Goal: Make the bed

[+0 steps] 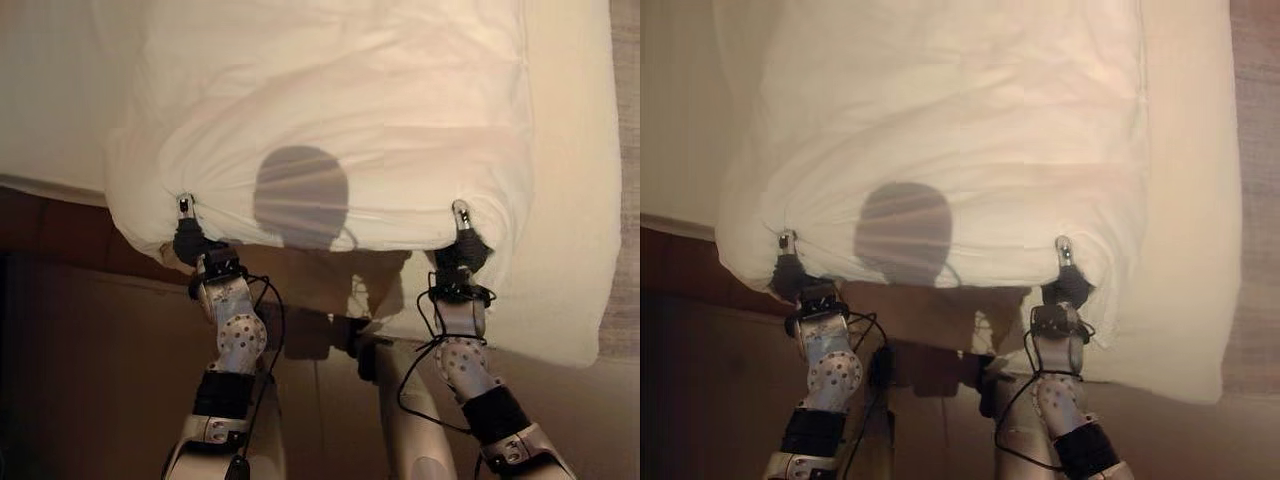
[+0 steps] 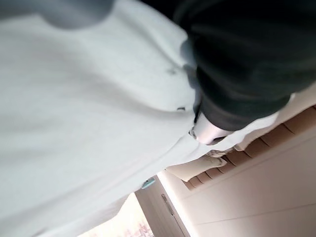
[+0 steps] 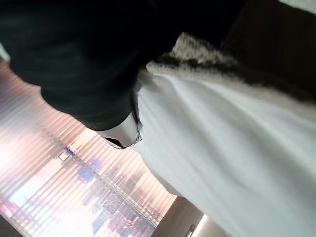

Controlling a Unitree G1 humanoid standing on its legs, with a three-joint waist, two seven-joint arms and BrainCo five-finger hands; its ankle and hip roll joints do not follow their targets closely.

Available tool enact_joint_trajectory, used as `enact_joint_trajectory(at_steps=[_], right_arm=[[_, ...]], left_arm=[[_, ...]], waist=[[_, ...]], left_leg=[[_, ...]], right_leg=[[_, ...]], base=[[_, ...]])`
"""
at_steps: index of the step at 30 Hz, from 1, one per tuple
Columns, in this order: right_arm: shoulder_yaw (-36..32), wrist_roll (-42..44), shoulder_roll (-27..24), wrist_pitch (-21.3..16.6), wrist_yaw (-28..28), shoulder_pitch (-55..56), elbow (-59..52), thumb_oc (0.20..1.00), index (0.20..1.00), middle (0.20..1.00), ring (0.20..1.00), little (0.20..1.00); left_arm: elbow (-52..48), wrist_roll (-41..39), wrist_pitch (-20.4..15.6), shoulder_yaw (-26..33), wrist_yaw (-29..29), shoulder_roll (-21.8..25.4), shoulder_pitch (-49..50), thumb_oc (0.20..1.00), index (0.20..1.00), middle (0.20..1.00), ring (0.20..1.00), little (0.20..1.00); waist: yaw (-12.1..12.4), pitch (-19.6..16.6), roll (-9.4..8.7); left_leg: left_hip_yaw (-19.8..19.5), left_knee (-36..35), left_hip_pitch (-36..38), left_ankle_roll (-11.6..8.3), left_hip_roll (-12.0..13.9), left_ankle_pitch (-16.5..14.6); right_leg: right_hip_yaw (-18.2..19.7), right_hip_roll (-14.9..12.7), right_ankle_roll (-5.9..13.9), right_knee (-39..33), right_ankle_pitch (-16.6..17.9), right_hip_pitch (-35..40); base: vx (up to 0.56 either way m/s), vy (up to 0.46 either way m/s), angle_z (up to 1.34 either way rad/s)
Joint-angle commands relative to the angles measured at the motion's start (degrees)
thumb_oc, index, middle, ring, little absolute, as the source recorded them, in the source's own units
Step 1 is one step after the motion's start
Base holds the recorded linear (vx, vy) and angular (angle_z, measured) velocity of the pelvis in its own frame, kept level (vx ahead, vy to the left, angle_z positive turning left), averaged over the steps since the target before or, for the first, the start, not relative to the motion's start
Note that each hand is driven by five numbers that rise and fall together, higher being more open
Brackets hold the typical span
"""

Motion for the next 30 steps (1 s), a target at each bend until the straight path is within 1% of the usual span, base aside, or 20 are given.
enact_joint_trajectory(at_steps=[1, 2, 3, 4, 5, 6, 7, 8, 9, 11, 12, 13, 14, 15, 16, 17, 18, 21, 23, 30], right_arm=[[-13.7, -3.5, -3.4, -4.7, -4.1, 5.1, -1.8, 0.200, 0.200, 0.200, 0.200, 0.200], [-15.1, -5.3, -3.2, -4.4, -5.0, 5.9, -1.1, 0.200, 0.200, 0.200, 0.200, 0.200], [-15.2, -5.5, -3.1, -4.3, -5.2, 5.9, -1.2, 0.200, 0.200, 0.200, 0.200, 0.200], [-15.5, -6.4, -2.8, -3.9, -5.2, 5.5, -1.4, 0.200, 0.200, 0.200, 0.200, 0.200], [-15.1, -7.3, -2.7, -3.0, -5.0, 5.3, -0.8, 0.200, 0.200, 0.200, 0.200, 0.200], [-14.6, -7.7, -2.4, -2.8, -4.4, 5.5, -0.5, 0.200, 0.200, 0.200, 0.200, 0.200], [-14.6, -7.7, -2.4, -2.8, -4.4, 5.5, -0.5, 0.200, 0.200, 0.200, 0.200, 0.200], [-13.9, -6.4, -2.6, -2.1, -2.7, 6.5, 0.8, 0.200, 0.200, 0.200, 0.200, 0.200], [-14.0, -6.2, -2.5, -1.7, -2.3, 6.9, 1.0, 0.200, 0.200, 0.200, 0.200, 0.200], [-13.5, -6.0, -2.5, -1.4, -1.0, 7.8, 1.2, 0.200, 0.200, 0.200, 0.200, 0.200], [-13.2, -6.1, -2.6, -1.4, -0.3, 8.3, 1.1, 0.200, 0.200, 0.200, 0.200, 0.200], [-13.2, -6.1, -2.6, -1.4, -0.3, 8.3, 1.1, 0.200, 0.200, 0.200, 0.200, 0.200], [-12.3, -6.1, -2.8, -1.6, 0.4, 9.0, 0.9, 0.200, 0.200, 0.200, 0.200, 0.200], [-11.9, -6.0, -2.7, -1.6, 0.6, 9.4, 0.5, 0.200, 0.200, 0.200, 0.200, 0.200], [-11.4, -7.0, -3.5, -1.8, 0.5, 9.8, 0.1, 0.200, 0.200, 0.200, 0.200, 0.200], [-11.4, -7.1, -3.5, -1.8, 0.5, 9.8, 0.0, 0.200, 0.200, 0.200, 0.200, 0.200], [-11.3, -7.0, -4.0, -1.6, 0.7, 10.1, -0.3, 0.200, 0.200, 0.200, 0.200, 0.200], [-10.4, -8.6, -5.7, -1.4, 0.0, 8.6, -0.2, 0.200, 0.200, 0.200, 0.200, 0.200], [-10.6, -8.3, -5.7, -1.7, -0.5, 8.6, 0.6, 0.200, 0.200, 0.200, 0.200, 0.200], [-11.9, -9.7, -7.0, -2.2, -1.9, 8.4, 1.0, 0.200, 0.200, 0.200, 0.200, 0.200]], left_arm=[[-7.8, -0.5, -11.5, 11.2, -1.2, 7.9, 2.4, 0.200, 0.200, 0.200, 0.200, 0.200], [-7.0, -1.3, -11.0, 9.0, -2.8, 8.7, 2.4, 0.200, 0.200, 0.200, 0.200, 0.200], [-7.0, -1.3, -11.1, 9.0, -2.9, 8.8, 2.4, 0.200, 0.200, 0.200, 0.200, 0.200], [-7.0, -1.2, -10.1, 8.8, -3.4, 9.1, 3.7, 0.200, 0.200, 0.200, 0.200, 0.200], [-7.5, -0.1, -9.6, 8.8, -3.9, 9.8, 5.8, 0.200, 0.200, 0.200, 0.200, 0.200], [-7.6, 0.2, -9.2, 9.4, -4.4, 9.8, 7.6, 0.200, 0.200, 0.200, 0.200, 0.200], [-7.6, 0.2, -9.2, 9.4, -4.4, 9.8, 7.6, 0.200, 0.200, 0.200, 0.200, 0.200], [-8.0, -1.4, -8.6, 9.0, -6.0, 9.6, 9.5, 0.200, 0.200, 0.200, 0.200, 0.200], [-8.4, -1.8, -8.4, 9.0, -6.4, 9.5, 9.7, 0.200, 0.200, 0.200, 0.200, 0.200], [-8.2, -2.5, -7.5, 8.3, -6.8, 8.6, 10.5, 0.200, 0.200, 0.200, 0.200, 0.200], [-8.1, -2.3, -7.3, 8.5, -6.9, 8.1, 11.1, 0.200, 0.200, 0.200, 0.200, 0.200], [-8.1, -2.3, -7.3, 8.5, -6.9, 8.1, 11.1, 0.200, 0.200, 0.200, 0.200, 0.200], [-8.3, -1.2, -6.5, 7.2, -6.0, 7.7, 11.7, 0.200, 0.200, 0.200, 0.200, 0.200], [-8.3, -0.5, -6.2, 6.9, -5.3, 7.4, 11.6, 0.200, 0.200, 0.200, 0.200, 0.200], [-8.2, -0.4, -5.8, 6.3, -5.2, 6.4, 11.2, 0.200, 0.200, 0.200, 0.200, 0.200], [-8.2, -0.4, -5.8, 6.3, -5.2, 6.4, 11.2, 0.200, 0.200, 0.200, 0.200, 0.200], [-8.3, -0.6, -5.8, 6.3, -5.8, 5.7, 11.5, 0.200, 0.200, 0.200, 0.200, 0.200], [-7.9, -1.2, -6.1, 6.0, -6.0, 4.8, 11.8, 0.200, 0.200, 0.200, 0.200, 0.200], [-6.9, -1.9, -6.0, 5.8, -6.1, 4.1, 11.4, 0.200, 0.200, 0.200, 0.200, 0.200], [-6.1, -4.0, -5.1, 4.1, -7.6, 2.7, 11.8, 0.200, 0.200, 0.200, 0.200, 0.200]], waist=[[1.4, -5.1, 0.13], [0.3, -5.5, 1.07], [0.2, -5.8, 1.00], [0.0, -6.2, 1.61], [0.4, -6.5, 1.99], [0.6, -7.1, 1.77], [0.6, -7.2, 1.77], [0.6, -7.4, 0.92], [0.3, -7.5, 0.72], [-0.1, -6.9, 0.78], [-0.5, -7.0, 0.45], [-0.5, -7.0, 0.41], [-1.1, -6.7, 0.27], [-1.4, -6.6, 0.14], [-1.9, -6.6, 0.92], [-1.8, -6.5, 0.93], [-1.8, -6.4, 1.56], [-1.3, -5.8, 3.09], [-1.4, -6.4, 3.83], [-2.6, -6.0, 5.21]], left_leg=[[1.7, 6.0, -2.8, 4.04, -5.9, -2.2], [4.4, 10.3, -5.0, 4.89, -9.2, -4.9], [4.4, 10.5, -5.5, 5.03, -9.5, -4.7], [5.4, 11.8, -5.6, 5.88, -10.6, -6.8], [6.7, 12.5, -5.5, 6.72, -10.7, -7.5], [7.9, 13.2, -5.8, 7.41, -11.0, -8.0], [7.9, 13.2, -5.8, 7.42, -11.1, -8.0], [8.8, 12.6, -5.2, 8.50, -12.2, -8.0], [9.0, 11.7, -5.0, 9.00, -12.8, -7.8], [9.9, 8.2, -2.7, 9.54, -14.2, -6.5], [10.1, 5.4, -1.6, 9.70, -15.2, -5.3], [10.2, 5.3, -1.7, 9.70, -15.2, -5.2], [10.4, 1.6, 0.0, 9.50, -16.6, -4.0], [10.4, 0.5, 0.5, 9.21, -17.5, -3.4], [10.6, -0.3, 0.8, 9.50, -18.1, -2.8], [10.7, -0.3, 0.9, 9.50, -18.1, -2.8], [11.3, -0.4, 0.6, 9.47, -18.2, -2.5], [13.5, 1.3, -1.4, 9.47, -17.3, -2.7], [13.6, 1.5, -1.1, 9.31, -17.0, -2.8], [15.8, 8.5, -2.3, 6.83, -16.5, -3.5]], right_leg=[[1.4, -8.6, 10.49, -15.4, 7.7, 11.7], [2.0, -11.8, 10.88, -22.7, 14.7, 14.8], [1.9, -12.1, 11.00, -23.2, 15.2, 14.7], [0.9, -14.0, 11.67, -26.7, 20.4, 15.4], [-0.7, -14.3, 10.88, -28.4, 21.2, 15.7], [-3.0, -14.6, 11.18, -30.4, 21.9, 16.0], [-3.0, -14.6, 11.19, -30.4, 21.9, 16.0], [-2.7, -11.4, 9.75, -27.7, 16.0, 15.4], [-2.1, -9.8, 9.38, -27.0, 14.5, 14.5], [0.2, -2.8, 7.22, -22.4, 9.1, 11.7], [1.7, 0.6, 6.48, -20.1, 7.5, 9.7], [1.7, 0.6, 6.49, -20.0, 7.5, 9.6], [2.1, 6.0, 5.47, -17.5, 5.5, 8.5], [2.6, 7.7, 4.97, -17.6, 4.9, 9.3], [5.4, 9.2, 3.86, -16.9, 4.0, 9.4], [5.5, 9.2, 3.85, -16.8, 4.0, 9.5], [6.5, 8.9, 3.73, -18.1, 4.5, 9.8], [6.4, 8.8, 4.01, -18.3, 5.3, 8.5], [6.3, 9.0, 3.68, -18.4, 4.6, 9.1], [4.7, 8.2, 2.65, -17.2, 3.3, 10.5]], base=[[0.02, 0.962, 0.17], [0.04, 0.733, 0.39], [0.08, 0.741, 0.32], [0.06, 0.482, 0.21], [0.09, 0.677, -0.03], [0.05, 0.410, -0.37], [0.04, 0.537, -0.60], [0.02, 0.426, -0.65], [0.03, 0.549, -0.36], [-0.02, 0.314, -0.28], [-0.03, 0.180, -0.39], [-0.03, 0.163, -0.34], [-0.03, 0.112, -0.21], [-0.05, 0.146, -0.07], [-0.04, 0.056, 0.01], [-0.05, 0.050, 0.18], [-0.06, 0.032, 0.08], [-0.06, -0.022, -0.17], [0.03, -0.084, -0.25], [0.01, -0.033, 0.20]])
